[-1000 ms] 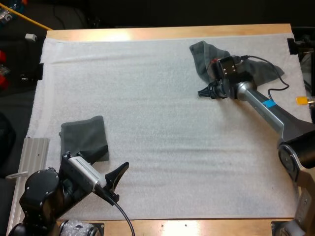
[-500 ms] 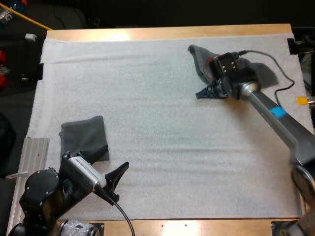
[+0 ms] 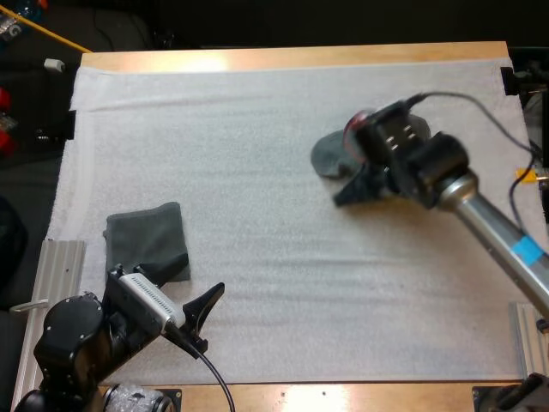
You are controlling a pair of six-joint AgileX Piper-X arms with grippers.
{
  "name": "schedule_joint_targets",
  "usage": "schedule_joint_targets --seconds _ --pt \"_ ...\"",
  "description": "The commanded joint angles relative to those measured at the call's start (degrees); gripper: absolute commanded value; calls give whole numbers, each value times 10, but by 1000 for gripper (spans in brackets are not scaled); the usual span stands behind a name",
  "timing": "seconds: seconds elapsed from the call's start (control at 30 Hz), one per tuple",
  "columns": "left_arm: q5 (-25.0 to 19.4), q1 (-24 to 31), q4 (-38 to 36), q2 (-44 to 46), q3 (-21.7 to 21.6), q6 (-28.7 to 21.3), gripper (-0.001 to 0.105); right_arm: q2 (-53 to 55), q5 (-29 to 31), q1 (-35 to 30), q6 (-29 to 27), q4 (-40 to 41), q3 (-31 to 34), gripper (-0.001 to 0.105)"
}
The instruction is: Pick towel from pile, fold and stack
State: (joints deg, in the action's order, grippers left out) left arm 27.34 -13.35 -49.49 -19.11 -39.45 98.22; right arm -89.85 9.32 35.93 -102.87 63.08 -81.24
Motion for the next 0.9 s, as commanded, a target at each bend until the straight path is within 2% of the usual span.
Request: schedule_joint_targets --seconds 0.0,0.13,0.4,0.5,0.67,0.73,0.87 --pt "3 -2 3 -2 -4 4 63 3 -6 16 1 21 0 0" --pt "3 -2 2 -2 -4 4 63 3 -29 78 19 26 17 0" --pt "3 -2 1 -2 -4 4 63 -1 -72 179 54 -44 31 1" --pt "3 -2 1 -2 -4 4 63 -1 -72 201 64 -57 31 18" --pt "3 -2 1 -2 -4 4 63 -1 -70 204 105 -49 31 78" --pt "3 -2 1 -2 -4 4 63 1 -64 204 106 -39 31 79" --pt "3 -2 1 -2 -4 4 63 9 -14 203 106 2 31 71"
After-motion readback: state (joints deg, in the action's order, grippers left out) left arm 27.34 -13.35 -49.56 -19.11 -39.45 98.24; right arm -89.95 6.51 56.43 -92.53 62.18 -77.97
